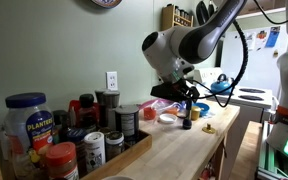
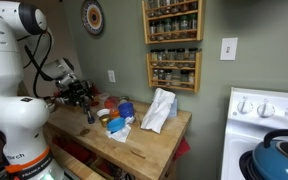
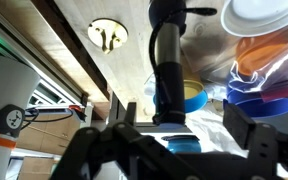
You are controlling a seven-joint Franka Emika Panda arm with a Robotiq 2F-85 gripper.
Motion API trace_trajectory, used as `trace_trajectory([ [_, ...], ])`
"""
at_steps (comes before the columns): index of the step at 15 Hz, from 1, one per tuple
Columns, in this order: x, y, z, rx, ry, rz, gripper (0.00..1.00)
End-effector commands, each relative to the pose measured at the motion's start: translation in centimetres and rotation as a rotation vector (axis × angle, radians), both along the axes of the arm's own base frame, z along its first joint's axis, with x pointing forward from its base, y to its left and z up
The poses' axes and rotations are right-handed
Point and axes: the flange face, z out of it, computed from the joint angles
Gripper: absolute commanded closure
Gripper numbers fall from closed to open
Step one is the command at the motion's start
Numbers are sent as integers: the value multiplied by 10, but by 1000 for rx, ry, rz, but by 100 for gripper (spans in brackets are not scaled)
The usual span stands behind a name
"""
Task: Put the torch upright
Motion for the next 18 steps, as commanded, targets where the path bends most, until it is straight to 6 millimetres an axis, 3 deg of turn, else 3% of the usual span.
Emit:
trace_trajectory([
  [1,-1,-2,7,5,-18,4,0],
  [6,-17,-16,55,60,-6,116,0],
  [12,-38,-31,122,136,102,434,0],
  [18,-39,-43,136,297,166,713,0],
])
